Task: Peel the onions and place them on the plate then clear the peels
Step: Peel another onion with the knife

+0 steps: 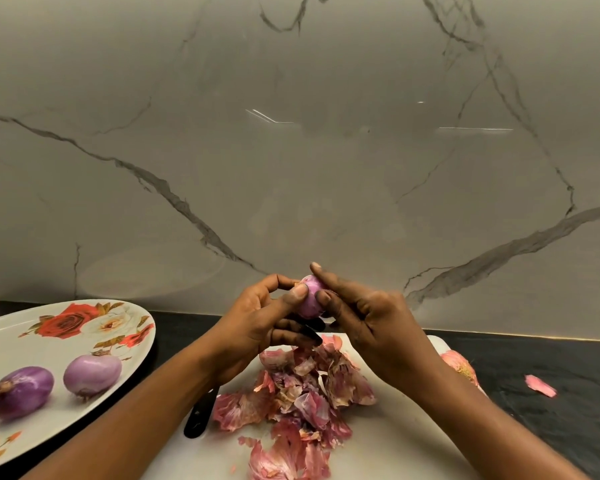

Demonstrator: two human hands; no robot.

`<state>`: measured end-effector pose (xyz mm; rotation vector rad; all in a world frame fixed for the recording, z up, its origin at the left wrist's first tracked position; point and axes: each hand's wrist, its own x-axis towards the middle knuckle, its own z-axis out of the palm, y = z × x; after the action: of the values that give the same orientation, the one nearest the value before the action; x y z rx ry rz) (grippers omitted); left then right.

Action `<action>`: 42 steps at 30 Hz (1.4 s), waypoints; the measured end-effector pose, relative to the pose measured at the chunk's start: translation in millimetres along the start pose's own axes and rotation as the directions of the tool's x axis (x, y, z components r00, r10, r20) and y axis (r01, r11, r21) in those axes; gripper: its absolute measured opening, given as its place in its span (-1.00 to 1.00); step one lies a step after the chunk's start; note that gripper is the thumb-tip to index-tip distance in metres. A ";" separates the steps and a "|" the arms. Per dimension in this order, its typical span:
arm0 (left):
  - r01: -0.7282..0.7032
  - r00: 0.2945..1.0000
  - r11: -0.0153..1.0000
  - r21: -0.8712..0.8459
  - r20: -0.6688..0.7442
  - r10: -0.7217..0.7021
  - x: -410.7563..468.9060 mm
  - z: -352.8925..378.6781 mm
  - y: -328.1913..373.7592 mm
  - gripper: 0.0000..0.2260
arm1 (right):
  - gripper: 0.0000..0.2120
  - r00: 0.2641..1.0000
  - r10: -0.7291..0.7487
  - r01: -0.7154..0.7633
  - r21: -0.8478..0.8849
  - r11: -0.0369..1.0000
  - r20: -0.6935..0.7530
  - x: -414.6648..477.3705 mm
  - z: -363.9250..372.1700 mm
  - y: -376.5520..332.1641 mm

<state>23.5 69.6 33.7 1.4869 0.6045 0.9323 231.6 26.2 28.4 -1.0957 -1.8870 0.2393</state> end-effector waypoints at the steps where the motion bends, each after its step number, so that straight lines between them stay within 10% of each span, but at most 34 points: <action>1: 0.001 1.000 1.000 -0.024 0.001 -0.001 0.2 -0.6 0.3 -0.60 | -0.49 1.000 -0.012 0.012 -0.012 1.000 0.005 -0.3 0.0 0.4; 8: 0.007 1.000 0.990 -0.138 0.030 -0.003 -0.9 -6.4 -0.8 -0.71 | -0.30 0.998 0.056 -0.057 0.068 0.996 0.010 0.5 -2.2 -7.6; 13: 0.042 0.997 0.999 -0.028 0.071 -0.040 -3.2 -1.4 2.5 -0.69 | -0.58 0.990 0.069 -0.098 0.248 0.964 0.123 1.2 2.2 -10.4; 26: 0.096 0.995 0.990 0.107 -0.004 -0.096 1.4 16.5 12.2 -0.38 | -0.61 0.992 0.101 -0.118 0.239 0.964 0.082 -1.3 0.1 -12.9; 33: -0.037 0.976 0.963 0.267 -0.199 0.093 -4.5 36.3 9.6 -0.55 | -0.47 0.929 0.320 -0.368 0.541 0.756 0.184 2.4 -1.6 -20.3; 42: -0.182 0.971 0.931 0.316 -0.091 0.220 -20.5 33.5 14.6 -0.63 | -0.46 0.836 0.463 -0.528 0.660 0.534 0.295 2.2 0.4 -23.9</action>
<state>38.0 32.1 45.2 1.8034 0.7224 1.1357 216.7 14.0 42.8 -1.0177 -1.2616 1.2786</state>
